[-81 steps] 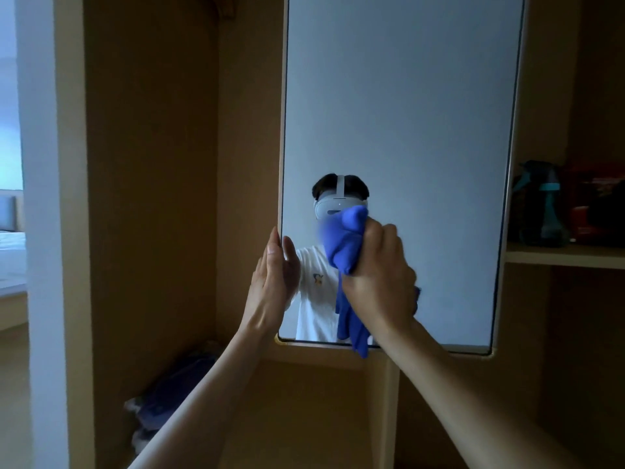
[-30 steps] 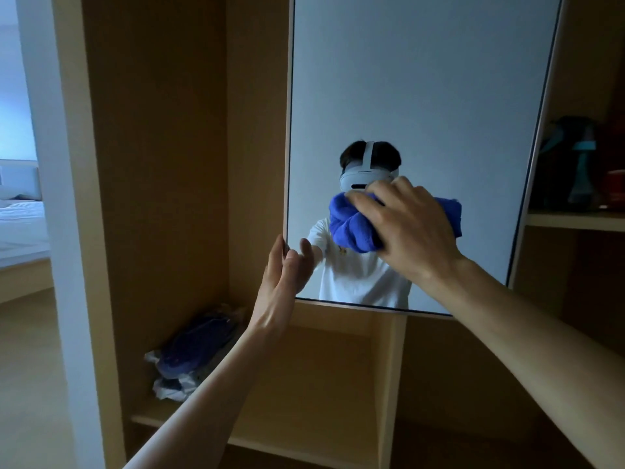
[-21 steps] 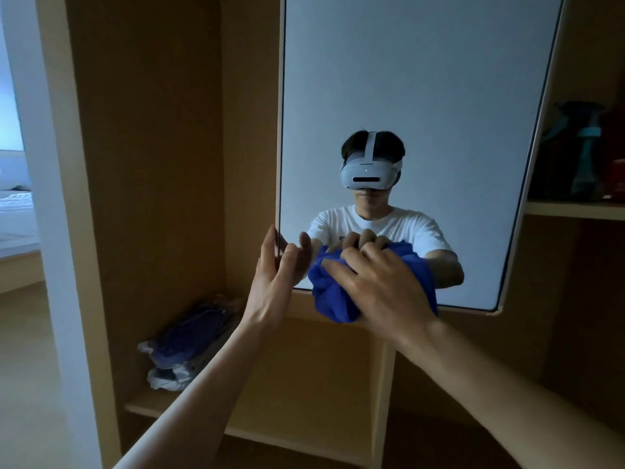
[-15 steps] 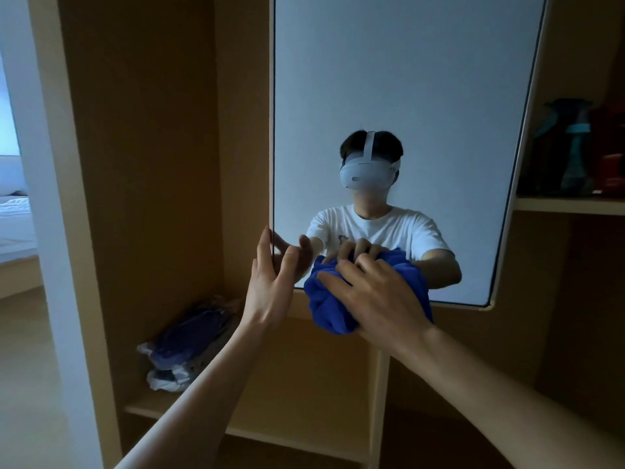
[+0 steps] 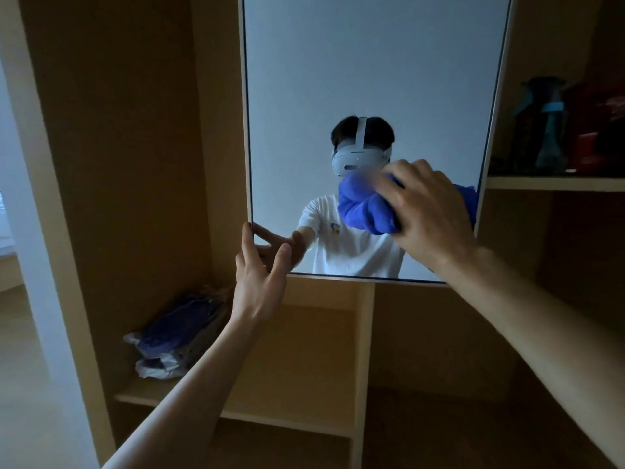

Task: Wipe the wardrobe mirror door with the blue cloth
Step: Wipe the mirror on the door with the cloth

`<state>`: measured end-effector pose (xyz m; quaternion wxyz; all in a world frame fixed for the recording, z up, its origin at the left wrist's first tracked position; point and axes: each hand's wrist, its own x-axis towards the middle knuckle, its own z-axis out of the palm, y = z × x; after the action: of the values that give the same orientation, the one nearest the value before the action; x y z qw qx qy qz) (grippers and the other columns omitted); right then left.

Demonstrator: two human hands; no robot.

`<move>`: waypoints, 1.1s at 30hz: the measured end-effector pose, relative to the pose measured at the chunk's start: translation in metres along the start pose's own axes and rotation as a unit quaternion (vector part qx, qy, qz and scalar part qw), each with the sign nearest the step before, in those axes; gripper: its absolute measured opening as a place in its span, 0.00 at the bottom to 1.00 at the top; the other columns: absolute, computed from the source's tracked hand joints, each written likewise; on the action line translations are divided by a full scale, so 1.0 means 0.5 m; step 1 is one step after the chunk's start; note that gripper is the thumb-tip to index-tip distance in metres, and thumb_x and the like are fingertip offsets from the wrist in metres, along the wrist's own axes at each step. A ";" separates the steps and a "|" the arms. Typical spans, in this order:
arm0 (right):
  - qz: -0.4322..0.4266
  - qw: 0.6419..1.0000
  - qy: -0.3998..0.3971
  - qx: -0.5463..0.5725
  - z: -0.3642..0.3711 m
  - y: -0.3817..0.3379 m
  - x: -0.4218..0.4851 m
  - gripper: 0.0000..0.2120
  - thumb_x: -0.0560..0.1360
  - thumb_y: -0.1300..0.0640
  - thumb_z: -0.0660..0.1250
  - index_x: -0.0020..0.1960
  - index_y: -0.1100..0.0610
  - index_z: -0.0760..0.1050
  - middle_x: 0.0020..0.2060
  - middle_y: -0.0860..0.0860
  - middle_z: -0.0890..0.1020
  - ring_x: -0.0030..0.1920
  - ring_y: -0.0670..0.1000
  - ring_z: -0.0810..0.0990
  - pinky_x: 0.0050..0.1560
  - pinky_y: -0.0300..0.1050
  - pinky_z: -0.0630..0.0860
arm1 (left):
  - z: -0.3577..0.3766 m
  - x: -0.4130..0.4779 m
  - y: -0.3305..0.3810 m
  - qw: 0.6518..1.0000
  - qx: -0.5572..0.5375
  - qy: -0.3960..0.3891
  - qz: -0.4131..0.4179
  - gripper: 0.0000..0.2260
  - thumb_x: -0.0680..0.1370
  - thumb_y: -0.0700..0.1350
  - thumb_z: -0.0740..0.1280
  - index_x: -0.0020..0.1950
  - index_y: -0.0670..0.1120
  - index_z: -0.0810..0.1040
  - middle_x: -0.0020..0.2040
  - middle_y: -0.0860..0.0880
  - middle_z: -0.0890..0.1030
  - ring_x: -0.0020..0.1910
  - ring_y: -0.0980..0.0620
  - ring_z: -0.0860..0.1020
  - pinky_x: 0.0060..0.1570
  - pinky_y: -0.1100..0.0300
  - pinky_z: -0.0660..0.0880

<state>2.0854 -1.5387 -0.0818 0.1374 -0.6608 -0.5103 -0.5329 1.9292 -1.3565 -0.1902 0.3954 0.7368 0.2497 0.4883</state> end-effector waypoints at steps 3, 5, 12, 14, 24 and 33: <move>-0.031 1.000 -0.006 -0.003 0.013 -0.007 -0.029 0.24 0.71 0.61 0.70 0.67 0.55 0.75 0.54 0.56 0.79 0.49 0.60 0.74 0.46 0.54 0.68 | 0.014 -0.003 -0.001 1.000 0.001 0.012 -0.003 0.37 0.83 0.57 0.63 0.84 0.57 0.43 0.79 0.46 0.59 0.77 0.45 0.63 0.63 0.54 0.61; -0.036 0.999 -0.016 0.008 0.028 -0.017 -0.061 0.24 0.70 0.62 0.71 0.66 0.56 0.76 0.54 0.56 0.79 0.50 0.59 0.74 0.47 0.54 0.67 | 0.020 -0.004 -0.003 1.000 0.005 0.020 -0.003 0.38 0.83 0.57 0.64 0.84 0.57 0.43 0.76 0.47 0.61 0.76 0.45 0.64 0.64 0.54 0.62; -0.053 0.992 -0.094 0.066 0.056 -0.049 -0.167 0.20 0.76 0.56 0.67 0.68 0.53 0.74 0.57 0.53 0.79 0.51 0.56 0.74 0.50 0.53 0.71 | 0.023 -0.010 0.002 1.000 0.021 0.018 -0.010 0.39 0.82 0.57 0.65 0.84 0.57 0.41 0.79 0.45 0.58 0.77 0.44 0.63 0.66 0.52 0.64; -0.060 0.990 -0.109 0.067 0.051 -0.043 -0.167 0.20 0.77 0.56 0.66 0.69 0.53 0.74 0.57 0.53 0.79 0.51 0.57 0.74 0.50 0.53 0.72 | 0.020 -0.012 0.006 1.000 0.019 0.014 -0.015 0.39 0.82 0.56 0.65 0.84 0.57 0.41 0.78 0.46 0.59 0.76 0.44 0.64 0.65 0.52 0.64; 0.009 0.999 -0.031 0.008 -0.015 0.065 -0.097 0.23 0.73 0.63 0.67 0.68 0.56 0.75 0.53 0.57 0.78 0.49 0.60 0.73 0.47 0.56 0.70 | 0.007 -0.021 0.027 0.999 0.019 -0.022 -0.024 0.41 0.82 0.55 0.66 0.83 0.57 0.39 0.82 0.43 0.52 0.80 0.40 0.58 0.73 0.42 0.63; 0.035 0.999 -0.019 0.007 -0.015 0.090 -0.121 0.22 0.76 0.58 0.61 0.70 0.57 0.74 0.52 0.57 0.78 0.48 0.60 0.76 0.48 0.56 0.71 | 0.008 -0.021 0.022 0.999 0.021 -0.017 -0.026 0.41 0.82 0.55 0.66 0.83 0.58 0.39 0.81 0.43 0.54 0.78 0.40 0.61 0.72 0.41 0.65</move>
<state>2.1233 -1.5959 -0.1137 0.1507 -0.6876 -0.4926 -0.5116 1.9288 -1.3719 -0.1873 0.3965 0.7463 0.2722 0.4603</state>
